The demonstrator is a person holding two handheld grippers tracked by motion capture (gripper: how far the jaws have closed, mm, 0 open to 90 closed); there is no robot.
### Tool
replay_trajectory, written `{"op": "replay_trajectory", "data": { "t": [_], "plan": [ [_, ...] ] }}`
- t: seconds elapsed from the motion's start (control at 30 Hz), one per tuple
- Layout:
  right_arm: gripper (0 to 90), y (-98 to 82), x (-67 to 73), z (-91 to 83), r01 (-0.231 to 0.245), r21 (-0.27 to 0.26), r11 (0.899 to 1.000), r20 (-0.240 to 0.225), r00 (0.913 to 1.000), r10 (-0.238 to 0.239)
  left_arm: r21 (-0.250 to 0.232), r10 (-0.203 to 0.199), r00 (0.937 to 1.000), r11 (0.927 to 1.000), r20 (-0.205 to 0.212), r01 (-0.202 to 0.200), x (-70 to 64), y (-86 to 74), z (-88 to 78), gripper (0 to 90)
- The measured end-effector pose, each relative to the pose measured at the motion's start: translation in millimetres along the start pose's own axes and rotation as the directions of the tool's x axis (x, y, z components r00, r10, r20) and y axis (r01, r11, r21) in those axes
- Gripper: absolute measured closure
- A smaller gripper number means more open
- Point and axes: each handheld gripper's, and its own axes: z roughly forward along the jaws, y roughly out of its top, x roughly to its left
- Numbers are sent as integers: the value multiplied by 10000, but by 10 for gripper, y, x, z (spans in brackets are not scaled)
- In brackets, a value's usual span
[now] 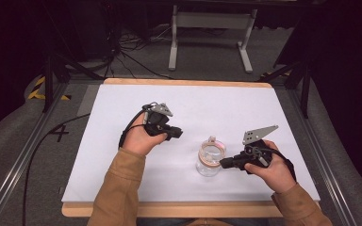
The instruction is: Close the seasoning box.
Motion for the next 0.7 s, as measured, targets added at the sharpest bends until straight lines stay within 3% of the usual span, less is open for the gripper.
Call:
{"op": "replay_trajectory", "data": {
  "t": [0.4,0.7],
  "plan": [
    [900,-15,2,42,2,605,9982,-109,9999,4,175,94,9999,9998,-42,-94,3,2,0,803],
    [899,14,23,-45,105,215,9997,-81,9999,-103,-15,-28,9999,10000,-117,27,-5,-6,-8,770]
  ]
}}
